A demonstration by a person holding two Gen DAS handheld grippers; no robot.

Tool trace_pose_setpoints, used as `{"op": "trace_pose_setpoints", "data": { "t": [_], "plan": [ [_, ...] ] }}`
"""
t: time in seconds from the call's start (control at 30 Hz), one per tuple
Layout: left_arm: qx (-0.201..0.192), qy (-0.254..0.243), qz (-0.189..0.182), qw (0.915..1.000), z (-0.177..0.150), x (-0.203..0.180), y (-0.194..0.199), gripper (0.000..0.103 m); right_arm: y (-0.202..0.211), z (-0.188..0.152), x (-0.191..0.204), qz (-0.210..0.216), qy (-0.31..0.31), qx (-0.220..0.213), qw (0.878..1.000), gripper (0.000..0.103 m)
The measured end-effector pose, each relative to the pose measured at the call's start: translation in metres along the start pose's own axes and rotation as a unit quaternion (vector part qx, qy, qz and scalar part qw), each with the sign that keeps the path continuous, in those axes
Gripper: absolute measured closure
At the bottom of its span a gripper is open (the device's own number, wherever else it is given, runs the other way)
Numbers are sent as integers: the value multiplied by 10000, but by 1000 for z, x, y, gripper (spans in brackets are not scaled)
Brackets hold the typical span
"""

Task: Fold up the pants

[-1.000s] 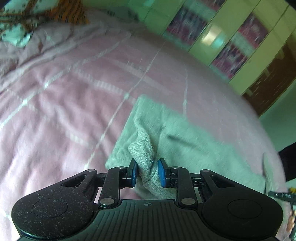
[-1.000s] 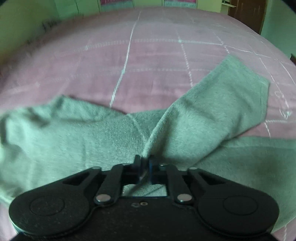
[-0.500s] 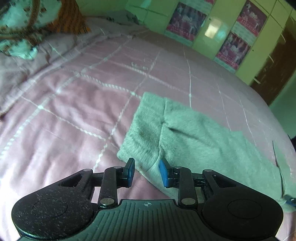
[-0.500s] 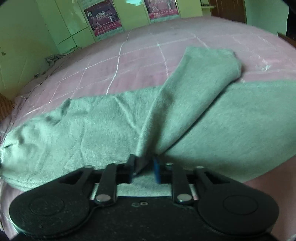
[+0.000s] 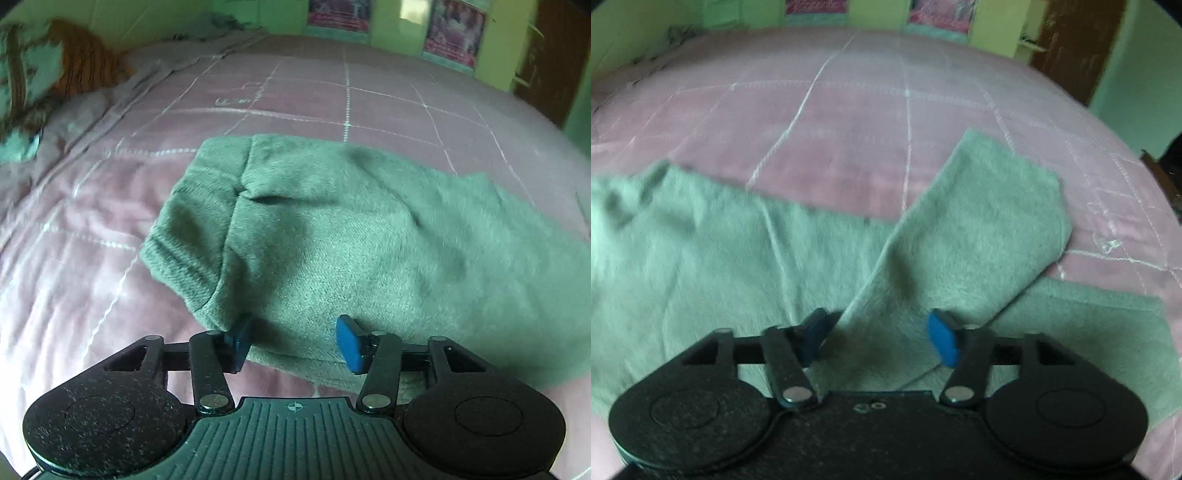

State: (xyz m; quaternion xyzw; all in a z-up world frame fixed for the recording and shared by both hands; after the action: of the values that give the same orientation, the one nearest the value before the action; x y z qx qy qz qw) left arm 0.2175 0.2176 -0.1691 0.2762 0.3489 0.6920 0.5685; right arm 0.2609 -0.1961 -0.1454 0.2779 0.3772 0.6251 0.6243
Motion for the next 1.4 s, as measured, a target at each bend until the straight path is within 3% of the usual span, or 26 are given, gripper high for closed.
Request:
{"op": "trace_pose_setpoints", "data": {
  "t": [0.1, 0.2, 0.33, 0.43, 0.5, 0.73, 0.83, 0.87, 0.9, 0.97, 1.07, 1.13, 1.17, 1.2, 1.23, 1.3, 1.4],
  "plan": [
    [16, 55, -54, 10000, 1, 3, 0, 53, 17, -13, -18, 352, -280, -124, 9989, 99],
    [43, 101, -114, 9999, 1, 5, 1, 53, 47, -35, -29, 421, -388, -357, 9977, 98],
    [79, 59, -58, 9999, 2, 0, -2, 53, 38, -77, -40, 440, -585, -143, 9972, 96],
    [74, 46, -24, 10000, 2, 0, -3, 53, 51, -72, -40, 308, -422, -434, 9977, 72],
    [70, 57, -24, 10000, 2, 0, -4, 53, 62, -64, -40, 165, -207, -716, 9971, 50],
    [115, 56, -25, 9999, 3, 0, -4, 53, 54, -21, -35, -16, 569, -990, 9935, 50],
    [134, 60, -40, 9999, 3, 0, -5, 53, 30, -13, -41, -168, 861, -567, 9945, 51],
    [133, 55, -46, 9999, 3, 0, -5, 53, 25, -14, -46, -171, 893, -405, 9950, 58],
    [128, 55, -56, 9999, 3, 1, -5, 53, 23, -17, -51, -131, 892, -335, 9954, 95],
    [118, 69, -70, 9999, 3, 1, -5, 53, 27, -30, -66, 257, 572, -153, 9979, 100],
    [124, 150, -100, 9998, 3, 1, -4, 53, 47, -57, -95, 542, -124, -112, 9984, 99],
    [125, 176, -112, 9997, 2, 2, -5, 53, 46, -77, -102, 670, -316, 93, 9972, 97],
    [129, 180, -115, 9997, 2, 2, -5, 53, 47, -80, -102, 655, -284, 80, 9974, 88],
    [128, 166, -115, 9997, 2, 2, -5, 53, 53, -76, -101, 582, -229, -58, 9980, 76],
    [125, 150, -113, 9997, 2, 2, -5, 53, 63, -67, -101, 506, -167, -335, 9980, 73],
    [126, 148, -117, 9997, 2, 2, -6, 52, 75, -51, -95, 531, -9, -734, 9959, 55],
    [137, 147, -111, 9997, 3, 2, -6, 52, 64, -27, -73, 295, 830, -741, 9934, 56]
  ]
}}
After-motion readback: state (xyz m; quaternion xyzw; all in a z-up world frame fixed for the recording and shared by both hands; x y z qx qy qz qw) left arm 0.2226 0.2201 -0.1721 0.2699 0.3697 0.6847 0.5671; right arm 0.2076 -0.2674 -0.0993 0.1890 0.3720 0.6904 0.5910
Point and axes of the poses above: each gripper's, at about its wrist camera, not at the fingertips, and y roughly against the way its jaws point, x to its left, z to its top, the point moved 7 cm from there along -y, roughly the way its jaws point, and after that the axes turned 1 degree about x, right-handed, at the moved point
